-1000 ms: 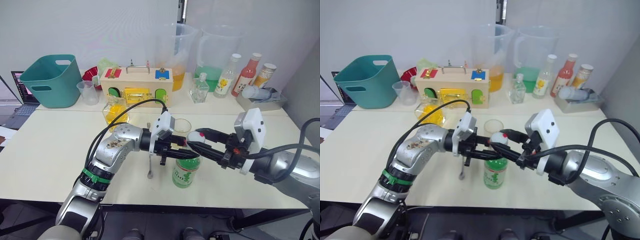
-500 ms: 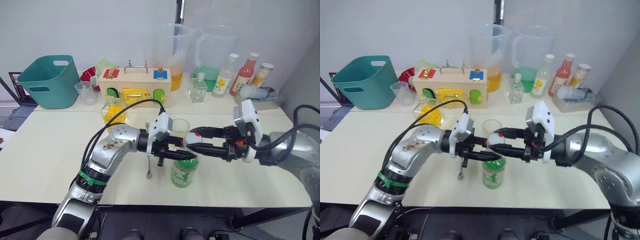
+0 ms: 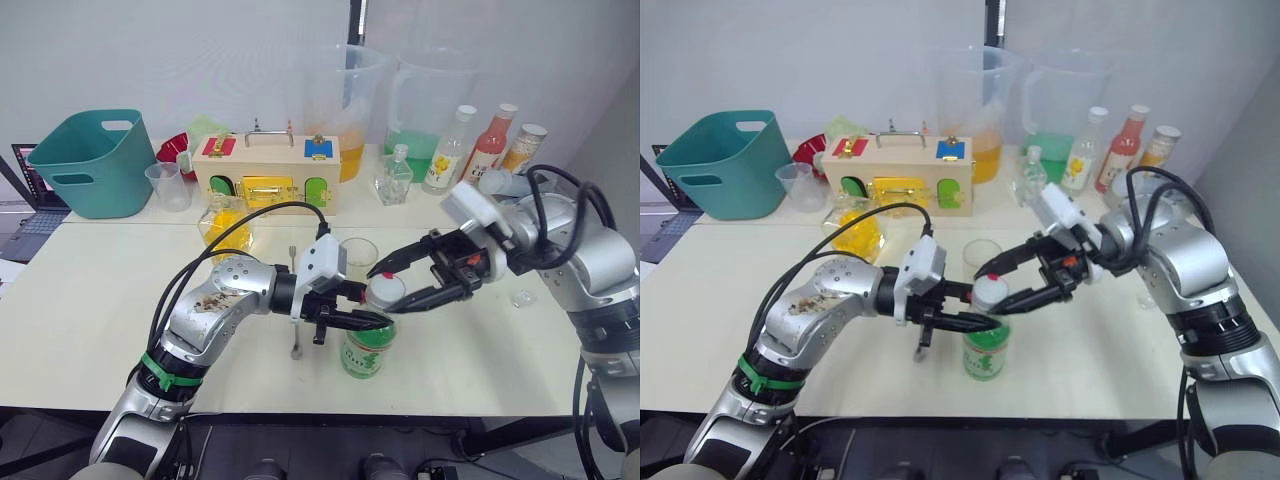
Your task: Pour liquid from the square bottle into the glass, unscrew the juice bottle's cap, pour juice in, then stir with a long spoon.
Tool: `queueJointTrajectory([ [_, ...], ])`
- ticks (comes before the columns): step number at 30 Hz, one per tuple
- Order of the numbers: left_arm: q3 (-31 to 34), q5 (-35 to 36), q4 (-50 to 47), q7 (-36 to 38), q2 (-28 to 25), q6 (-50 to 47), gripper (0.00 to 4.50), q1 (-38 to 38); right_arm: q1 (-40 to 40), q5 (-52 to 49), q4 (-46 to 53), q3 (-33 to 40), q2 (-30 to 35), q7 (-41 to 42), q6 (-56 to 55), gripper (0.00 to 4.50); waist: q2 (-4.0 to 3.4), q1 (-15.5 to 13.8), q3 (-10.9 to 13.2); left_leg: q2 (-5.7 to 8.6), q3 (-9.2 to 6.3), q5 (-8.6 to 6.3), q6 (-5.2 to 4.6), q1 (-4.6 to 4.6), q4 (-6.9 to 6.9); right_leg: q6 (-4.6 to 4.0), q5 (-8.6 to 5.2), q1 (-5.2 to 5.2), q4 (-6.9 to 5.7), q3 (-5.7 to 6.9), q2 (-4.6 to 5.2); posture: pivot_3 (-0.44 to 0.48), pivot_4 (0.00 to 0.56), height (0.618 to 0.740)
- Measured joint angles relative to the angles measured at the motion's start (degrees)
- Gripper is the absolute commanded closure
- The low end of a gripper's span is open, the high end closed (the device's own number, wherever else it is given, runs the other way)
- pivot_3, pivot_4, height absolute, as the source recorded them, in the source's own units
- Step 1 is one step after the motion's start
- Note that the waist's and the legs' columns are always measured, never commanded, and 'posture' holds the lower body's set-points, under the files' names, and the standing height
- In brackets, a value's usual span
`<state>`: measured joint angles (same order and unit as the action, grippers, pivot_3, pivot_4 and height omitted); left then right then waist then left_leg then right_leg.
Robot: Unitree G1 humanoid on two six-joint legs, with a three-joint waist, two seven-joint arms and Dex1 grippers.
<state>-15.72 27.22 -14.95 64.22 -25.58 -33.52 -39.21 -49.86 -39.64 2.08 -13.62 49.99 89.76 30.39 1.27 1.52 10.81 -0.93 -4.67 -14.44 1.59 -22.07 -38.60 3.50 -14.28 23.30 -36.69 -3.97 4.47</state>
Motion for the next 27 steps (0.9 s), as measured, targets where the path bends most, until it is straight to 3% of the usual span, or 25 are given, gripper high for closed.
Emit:
queueJointTrajectory([
  [2,0.0,0.0,0.0,-0.4,0.1,-0.1,3.31,0.0,1.2,-0.1,0.8,1.1,0.4,-0.4,1.2,0.10,0.00,-0.2,0.0,0.00,0.00,0.00,0.00,0.00,0.00,0.00,0.00,0.01,-0.01,0.00,-0.01,0.000,0.150,0.740],
  [3,-0.1,0.0,0.0,-0.6,0.2,-0.1,3.31,0.0,2.4,-0.8,2.3,2.9,0.4,-1.4,2.1,0.00,0.00,-0.3,0.0,0.00,0.00,0.00,0.00,-0.01,0.00,0.00,0.00,0.03,-0.03,0.00,0.00,0.000,0.150,0.740],
  [10,-0.1,0.1,0.2,-1.2,1.3,0.0,3.31,0.5,14.8,-10.3,18.6,19.6,0.4,-19.2,10.9,0.00,0.00,-0.8,0.0,0.01,0.00,0.00,0.00,-0.02,-0.02,0.00,0.00,0.00,-0.02,0.00,0.00,0.000,0.150,0.740],
  [16,-0.3,-0.1,3.1,-0.3,2.6,2.2,3.31,-0.3,29.6,-19.9,34.7,31.4,-3.7,-42.8,17.0,0.00,0.00,-0.9,0.0,0.02,0.01,0.00,0.00,-0.02,-0.05,0.01,-0.01,-0.04,0.01,-0.01,0.00,0.000,0.150,0.740],
  [20,-0.8,-0.3,5.1,0.8,3.7,3.2,3.32,-1.0,36.2,-21.5,43.6,33.9,-5.2,-57.0,18.5,0.00,0.00,-1.0,0.0,0.04,0.02,0.00,0.00,-0.04,-0.08,0.02,-0.01,-0.07,0.05,-0.02,0.01,0.000,0.150,0.740],
  [26,-1.4,-0.7,7.5,2.1,5.1,4.3,3.32,-2.2,40.0,-22.5,49.3,33.2,-5.7,-69.4,18.5,0.00,0.01,-1.3,0.0,0.07,0.02,0.00,0.00,-0.05,-0.10,0.04,-0.02,-0.12,0.10,-0.03,0.02,0.000,0.150,0.740],
  [27,-1.5,-0.7,8.0,2.3,5.3,4.6,3.32,-2.6,39.9,-22.5,49.6,32.6,-5.7,-71.3,18.5,0.25,0.01,-1.3,0.0,0.07,0.02,0.00,0.00,-0.05,-0.11,0.03,-0.02,-0.12,0.10,-0.03,0.03,0.000,0.150,0.740],
])
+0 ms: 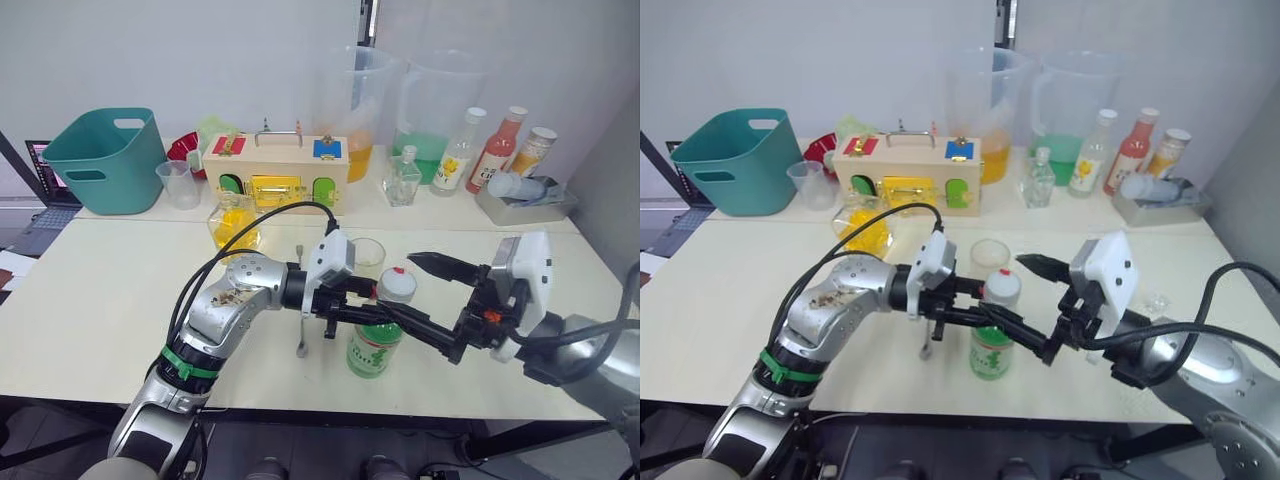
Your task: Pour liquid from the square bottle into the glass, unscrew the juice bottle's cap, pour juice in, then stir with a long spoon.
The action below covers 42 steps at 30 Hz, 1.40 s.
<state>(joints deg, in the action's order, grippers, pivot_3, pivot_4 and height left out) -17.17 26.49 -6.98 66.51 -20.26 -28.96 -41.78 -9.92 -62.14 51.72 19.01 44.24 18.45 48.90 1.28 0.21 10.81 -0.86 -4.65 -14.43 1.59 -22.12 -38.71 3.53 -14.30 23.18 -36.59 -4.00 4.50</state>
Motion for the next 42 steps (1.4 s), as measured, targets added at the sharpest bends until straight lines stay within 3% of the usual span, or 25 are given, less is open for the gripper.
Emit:
queueJointTrajectory([
  [8,0.1,-0.4,1.0,1.0,0.2,0.3,3.32,-0.3,-0.5,-4.4,0.7,-3.1,1.3,-7.3,0.0,2.77,0.00,-0.1,0.0,-0.01,-0.01,0.00,0.00,0.00,0.01,0.00,0.00,-0.02,0.06,0.01,-0.01,0.000,0.150,0.740],
  [14,0.4,-0.4,0.8,1.0,-0.5,0.1,3.32,-0.2,-2.0,-6.8,-0.9,-4.3,2.8,-7.0,-0.3,2.77,0.00,0.1,0.0,-0.02,-0.01,0.00,-0.01,0.01,0.02,0.00,0.00,-0.02,0.05,0.01,-0.01,0.000,0.150,0.740],
  [18,1.1,-0.4,-0.2,0.3,-1.9,-0.3,3.32,0.2,-5.4,-4.9,-5.3,-6.8,4.7,0.4,-1.4,2.77,0.00,0.5,0.0,-0.04,-0.01,0.00,-0.01,0.04,0.03,0.00,0.00,-0.02,0.04,0.01,-0.04,0.000,0.150,0.740],
  [21,1.5,-0.2,-1.5,0.0,-2.9,-1.3,3.32,0.5,-8.8,-1.0,-10.3,-9.5,6.3,10.3,-3.5,2.77,0.00,0.7,0.0,-0.06,-0.01,0.00,-0.01,0.07,0.05,-0.01,0.00,-0.01,0.02,0.01,-0.06,0.000,0.150,0.740],
  [25,2.5,0.2,-3.7,-0.9,-4.3,-2.4,3.32,1.9,-17.9,8.3,-22.8,-17.6,7.1,31.6,-10.4,2.77,0.00,1.5,0.0,-0.09,0.02,0.00,-0.01,0.13,0.07,-0.01,0.00,-0.01,-0.01,-0.01,-0.08,0.000,0.150,0.740],
  [30,2.3,0.5,-6.3,-1.6,-5.4,-3.5,3.32,2.7,-26.5,15.9,-35.1,-23.9,5.6,51.5,-17.9,2.77,0.01,1.9,0.0,-0.09,0.01,0.00,-0.01,0.12,0.09,-0.01,0.00,0.00,-0.02,0.00,-0.07,0.000,0.150,0.740],
  [36,1.7,0.5,-8.7,-1.9,-6.4,-3.9,3.32,3.1,-34.8,21.2,-46.3,-29.2,2.6,68.1,-24.7,2.77,-0.01,2.1,0.0,-0.09,0.00,0.00,0.00,0.14,0.10,-0.01,0.00,0.01,-0.07,0.01,-0.06,0.000,0.150,0.740],
  [41,1.9,0.7,-8.9,-2.3,-6.8,-4.4,3.32,3.2,-40.6,20.2,-51.8,-35.1,3.9,70.7,-27.0,2.77,-0.01,2.1,0.0,-0.08,-0.02,0.00,-0.01,0.16,0.17,-0.02,0.00,0.05,-0.11,0.01,-0.04,0.000,0.150,0.740],
  [42,2.0,0.7,-9.0,-2.5,-6.8,-4.7,3.32,3.2,-41.8,19.7,-52.3,-36.3,4.5,70.8,-26.6,2.27,-0.01,2.1,0.0,-0.08,-0.02,0.00,0.00,0.15,0.19,-0.02,0.00,0.06,-0.10,0.02,-0.04,0.000,0.150,0.740],
])
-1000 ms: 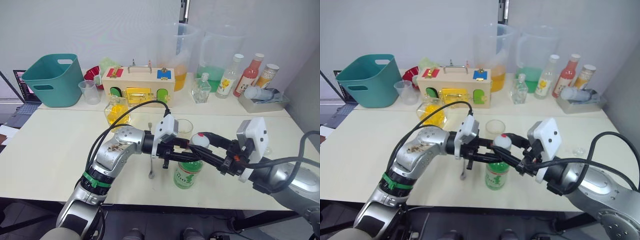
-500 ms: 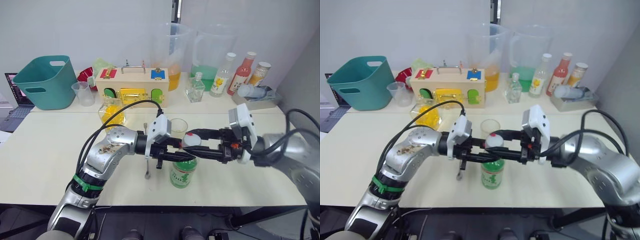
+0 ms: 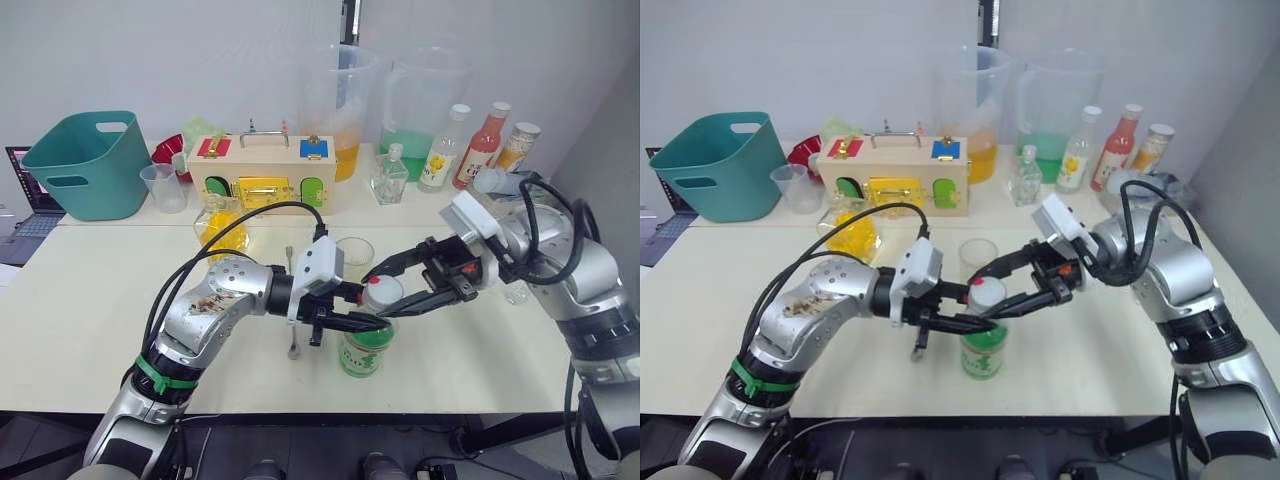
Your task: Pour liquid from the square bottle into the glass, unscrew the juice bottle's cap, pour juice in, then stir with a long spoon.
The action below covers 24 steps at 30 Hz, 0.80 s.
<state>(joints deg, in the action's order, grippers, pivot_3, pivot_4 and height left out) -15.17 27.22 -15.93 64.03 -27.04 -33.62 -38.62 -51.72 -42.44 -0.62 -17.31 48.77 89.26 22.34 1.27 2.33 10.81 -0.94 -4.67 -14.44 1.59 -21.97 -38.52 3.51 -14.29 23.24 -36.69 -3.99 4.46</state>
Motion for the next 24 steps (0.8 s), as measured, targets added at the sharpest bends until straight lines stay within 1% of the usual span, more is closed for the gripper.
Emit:
queueJointTrajectory([
  [1,0.0,0.1,0.0,-0.1,0.0,-0.1,3.32,0.0,-0.8,-0.6,-0.2,-0.6,0.3,0.1,1.0,1.75,0.00,0.0,0.0,0.00,0.00,0.00,0.00,0.01,0.01,0.00,0.00,0.00,-0.01,0.00,0.00,0.000,0.150,0.740],
  [3,-0.1,0.1,-0.3,-0.4,0.0,-0.3,3.32,0.0,-1.3,-1.1,0.0,-1.9,0.2,0.5,2.8,1.10,0.00,0.0,0.0,0.00,-0.02,0.00,0.00,0.01,0.04,0.00,0.00,0.01,-0.01,0.00,-0.01,0.000,0.150,0.740],
  [6,-0.2,0.1,-0.5,-0.5,0.1,-0.3,3.32,0.1,-0.5,-1.1,0.4,-1.6,0.2,0.5,3.8,0.08,0.00,-0.1,0.0,0.01,-0.01,0.00,0.00,-0.03,0.04,0.00,0.00,0.03,0.00,0.00,0.00,0.000,0.150,0.740],
  [9,-0.4,0.1,-0.3,-0.6,0.4,-0.1,3.32,0.0,2.1,-2.0,3.1,4.1,0.5,-1.9,6.7,0.03,0.00,-0.3,0.0,0.02,-0.02,0.00,0.00,-0.05,0.04,0.00,0.00,0.04,0.00,0.00,0.01,0.000,0.150,0.740],
  [12,-0.4,0.1,0.3,-0.5,0.6,0.2,3.32,-0.1,4.4,-4.3,6.5,10.2,0.5,-6.7,10.0,0.03,0.00,-0.4,0.0,0.02,-0.02,0.00,0.00,-0.04,0.05,0.00,0.00,0.04,0.00,0.00,0.01,0.000,0.150,0.740],
  [13,-0.6,0.1,0.7,-0.4,0.8,0.4,3.32,-0.3,6.2,-5.7,8.7,12.9,0.6,-9.5,11.7,0.03,0.01,-0.5,0.0,0.02,-0.02,0.00,0.00,-0.03,0.06,0.00,0.00,0.04,-0.01,0.00,0.00,0.000,0.150,0.740],
  [15,-0.9,0.1,1.7,0.0,1.2,1.1,3.32,-0.7,12.5,-9.9,15.5,19.5,0.0,-18.5,15.5,0.03,0.01,-1.0,0.0,0.02,-0.04,0.00,0.00,-0.03,0.10,-0.01,0.00,0.04,-0.05,0.00,0.01,0.000,0.150,0.740],
  [16,-0.9,0.0,2.0,0.1,1.4,1.2,3.32,-0.8,14.5,-11.0,17.8,21.3,-0.4,-22.1,16.6,0.03,0.01,-1.2,0.0,0.03,-0.04,0.00,0.00,-0.04,0.11,0.00,0.00,0.04,-0.04,0.00,0.01,0.000,0.150,0.740],
  [17,-1.0,0.0,2.7,0.4,1.5,1.6,3.32,-1.0,17.7,-12.4,21.9,23.8,-1.2,-27.8,18.5,0.03,0.01,-1.4,0.0,0.03,-0.03,0.00,0.00,-0.04,0.09,0.00,0.00,0.04,-0.05,-0.01,0.01,0.000,0.150,0.740],
  [19,-1.2,-0.1,3.5,0.8,1.8,2.4,3.32,-1.3,21.7,-14.4,28.4,27.3,-1.5,-36.5,21.1,0.03,0.01,-1.5,0.0,0.05,-0.01,0.01,0.01,-0.05,0.10,0.00,0.00,0.04,0.01,-0.02,0.02,0.000,0.150,0.740],
  [24,-1.6,-0.3,4.8,1.9,1.9,3.8,3.32,-1.6,26.1,-20.1,38.1,32.1,-1.5,-51.5,25.4,0.03,0.01,-1.5,0.0,0.04,0.00,0.01,0.02,-0.02,0.10,0.00,0.00,-0.01,0.04,-0.02,0.01,0.000,0.150,0.740],
])
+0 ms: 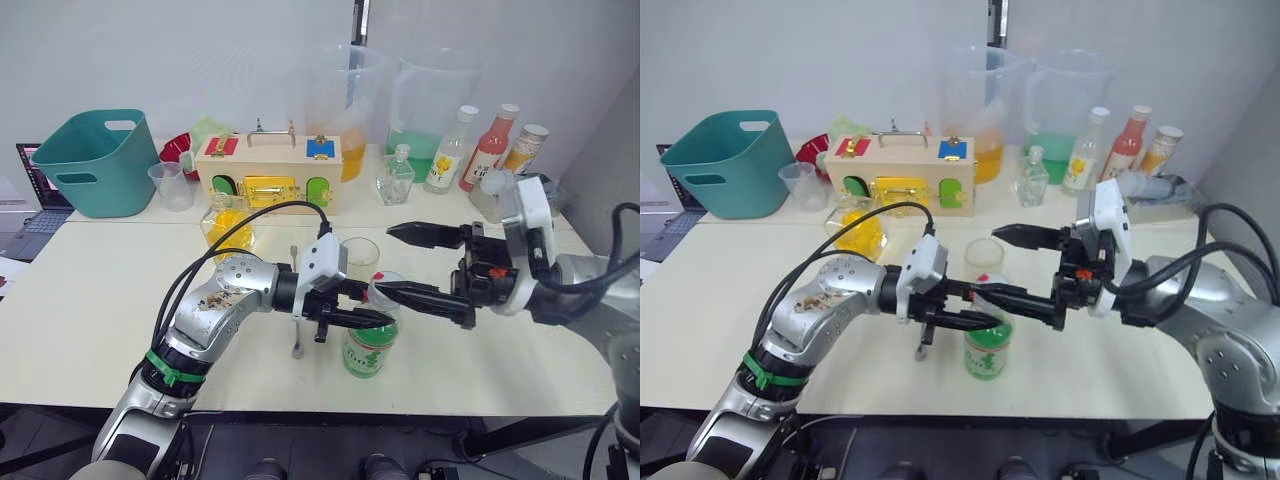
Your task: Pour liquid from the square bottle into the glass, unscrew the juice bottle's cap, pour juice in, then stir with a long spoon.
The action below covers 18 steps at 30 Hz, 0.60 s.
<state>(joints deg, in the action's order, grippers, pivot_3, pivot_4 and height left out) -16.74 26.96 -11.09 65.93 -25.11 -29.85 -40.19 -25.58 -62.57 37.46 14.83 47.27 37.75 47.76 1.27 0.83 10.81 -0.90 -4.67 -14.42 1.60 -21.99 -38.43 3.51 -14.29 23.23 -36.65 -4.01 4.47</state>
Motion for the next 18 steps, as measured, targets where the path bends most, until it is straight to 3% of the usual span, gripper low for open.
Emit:
queueJointTrajectory([
  [5,-0.7,-0.3,2.2,1.0,1.8,1.3,3.32,-0.5,11.6,-3.7,9.9,1.3,-2.6,-15.2,1.9,0.03,0.04,-0.4,0.0,0.05,-0.01,0.00,0.00,-0.09,0.02,0.01,-0.01,-0.01,0.11,-0.02,0.04,0.000,0.150,0.740],
  [14,-0.9,-1.1,4.4,2.4,3.3,2.5,3.32,-1.3,12.9,-8.6,13.8,1.0,-0.7,-29.0,1.8,0.03,0.05,-0.6,0.0,0.04,-0.01,0.00,0.00,-0.07,0.01,0.01,0.00,-0.09,0.25,-0.01,0.03,0.000,0.150,0.740],
  [18,-0.9,-1.3,5.2,2.8,3.8,3.1,3.32,-1.6,13.0,-9.7,13.8,0.6,-0.5,-30.8,1.4,1.16,0.05,-0.6,0.0,0.04,-0.01,0.00,0.00,-0.10,0.03,0.02,0.00,-0.11,0.34,-0.01,0.03,0.000,0.150,0.740],
])
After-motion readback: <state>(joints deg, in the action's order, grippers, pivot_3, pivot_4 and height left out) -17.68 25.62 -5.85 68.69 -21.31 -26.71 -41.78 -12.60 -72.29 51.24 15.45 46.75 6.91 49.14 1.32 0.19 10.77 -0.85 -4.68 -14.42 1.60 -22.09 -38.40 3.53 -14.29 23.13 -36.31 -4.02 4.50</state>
